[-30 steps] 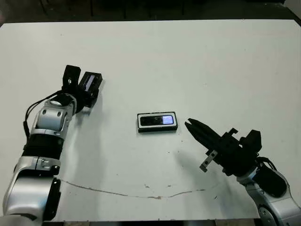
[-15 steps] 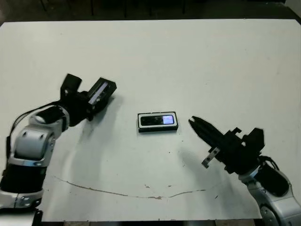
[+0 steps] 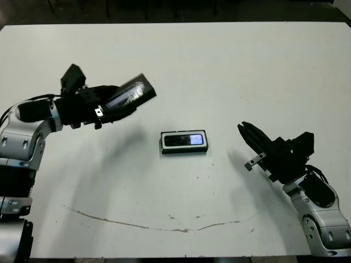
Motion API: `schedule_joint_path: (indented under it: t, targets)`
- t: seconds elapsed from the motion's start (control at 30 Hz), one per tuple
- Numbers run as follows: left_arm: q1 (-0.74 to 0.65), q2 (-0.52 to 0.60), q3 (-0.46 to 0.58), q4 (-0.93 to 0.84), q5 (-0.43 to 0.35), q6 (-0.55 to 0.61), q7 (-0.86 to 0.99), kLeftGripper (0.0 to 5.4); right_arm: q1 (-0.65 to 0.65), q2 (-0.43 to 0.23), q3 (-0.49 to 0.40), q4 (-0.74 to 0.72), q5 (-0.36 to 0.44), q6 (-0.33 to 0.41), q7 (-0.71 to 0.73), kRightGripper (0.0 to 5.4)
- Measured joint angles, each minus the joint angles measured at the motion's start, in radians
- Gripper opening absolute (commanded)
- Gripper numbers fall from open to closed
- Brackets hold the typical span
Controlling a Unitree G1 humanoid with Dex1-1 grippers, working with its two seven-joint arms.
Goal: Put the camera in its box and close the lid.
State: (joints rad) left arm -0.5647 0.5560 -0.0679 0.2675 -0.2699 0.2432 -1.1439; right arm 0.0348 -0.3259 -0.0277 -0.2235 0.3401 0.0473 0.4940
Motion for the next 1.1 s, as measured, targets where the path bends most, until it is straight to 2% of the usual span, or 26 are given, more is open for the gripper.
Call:
schedule_joint_path:
  t: [0.07,0.27,0.57,0.9,1.1]
  targets:
    - [-0.022,-0.001,-0.029,0.028,0.003,0.000,-0.038,2.75,0.001,0.000,-0.002,-0.010,0.002,0.022,0.000,0.00]
    - [-0.084,-0.022,-0.089,0.110,0.020,0.002,-0.101,2.75,0.001,0.000,-0.015,-0.037,0.032,0.022,0.036,0.00]
    - [-0.148,-0.101,-0.162,0.231,0.046,-0.018,-0.195,2.75,0.002,-0.004,-0.030,-0.085,0.041,0.052,0.036,0.00]
    - [-0.149,-0.169,-0.171,0.353,0.057,-0.038,-0.243,2.75,0.009,-0.008,-0.034,-0.110,0.032,0.087,0.008,0.00]
    - [-0.155,-0.186,-0.182,0.410,0.064,-0.082,-0.299,2.75,0.010,-0.005,-0.034,-0.076,0.032,0.073,0.019,0.00]
